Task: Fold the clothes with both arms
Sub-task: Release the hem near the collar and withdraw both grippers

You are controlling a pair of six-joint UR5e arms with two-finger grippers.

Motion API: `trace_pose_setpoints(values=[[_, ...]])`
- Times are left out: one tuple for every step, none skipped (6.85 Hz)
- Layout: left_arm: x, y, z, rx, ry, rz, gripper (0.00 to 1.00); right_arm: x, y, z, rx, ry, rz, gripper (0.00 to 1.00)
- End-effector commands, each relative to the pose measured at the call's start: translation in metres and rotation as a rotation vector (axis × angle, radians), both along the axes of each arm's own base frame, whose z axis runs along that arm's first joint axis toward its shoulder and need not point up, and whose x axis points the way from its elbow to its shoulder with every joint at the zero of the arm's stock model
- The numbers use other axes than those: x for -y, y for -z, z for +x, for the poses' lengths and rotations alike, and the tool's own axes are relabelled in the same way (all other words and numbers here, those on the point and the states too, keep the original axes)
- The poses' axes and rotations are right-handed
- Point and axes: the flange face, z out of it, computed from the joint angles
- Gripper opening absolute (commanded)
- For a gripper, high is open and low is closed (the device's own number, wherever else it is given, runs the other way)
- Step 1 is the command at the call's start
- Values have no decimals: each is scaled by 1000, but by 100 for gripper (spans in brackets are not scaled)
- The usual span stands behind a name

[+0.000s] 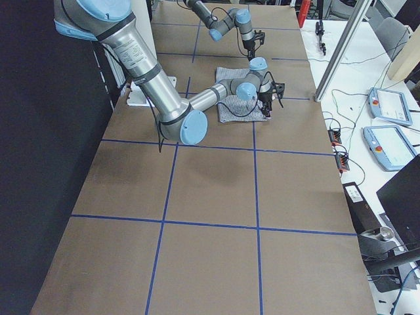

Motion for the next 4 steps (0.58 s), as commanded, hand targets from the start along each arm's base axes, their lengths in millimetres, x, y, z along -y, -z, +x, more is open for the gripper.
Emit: trace_pose_setpoints(values=[[-27, 16, -30, -43, -19, 67, 100, 13, -35, 57, -47, 135, 74, 100], [-39, 12, -33, -83, -17, 27, 100, 14, -45, 74, -62, 157, 97, 100], [-74, 2, -40, -149, -8, -33, 100, 13, -44, 73, -61, 158, 97, 100], [-125, -6, -32, -202, -23, -90, 94, 13, -42, 74, -57, 154, 99, 100]])
